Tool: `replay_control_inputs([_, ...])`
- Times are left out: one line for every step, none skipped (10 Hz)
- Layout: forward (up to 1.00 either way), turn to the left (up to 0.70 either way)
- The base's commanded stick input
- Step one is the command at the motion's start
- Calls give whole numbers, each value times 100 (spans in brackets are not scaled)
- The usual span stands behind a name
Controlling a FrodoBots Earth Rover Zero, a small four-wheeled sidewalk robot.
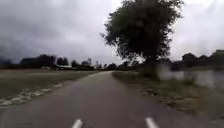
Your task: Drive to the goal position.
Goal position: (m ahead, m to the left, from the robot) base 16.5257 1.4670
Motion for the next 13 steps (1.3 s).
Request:
replay_control_inputs([84,33])
replay_control_inputs([84,27])
replay_control_inputs([84,3])
replay_control_inputs([84,3])
replay_control_inputs([84,3])
replay_control_inputs([84,3])
replay_control_inputs([84,3])
replay_control_inputs([84,3])
replay_control_inputs([84,3])
replay_control_inputs([84,3])
replay_control_inputs([84,3])
replay_control_inputs([84,3])
replay_control_inputs([84,3])
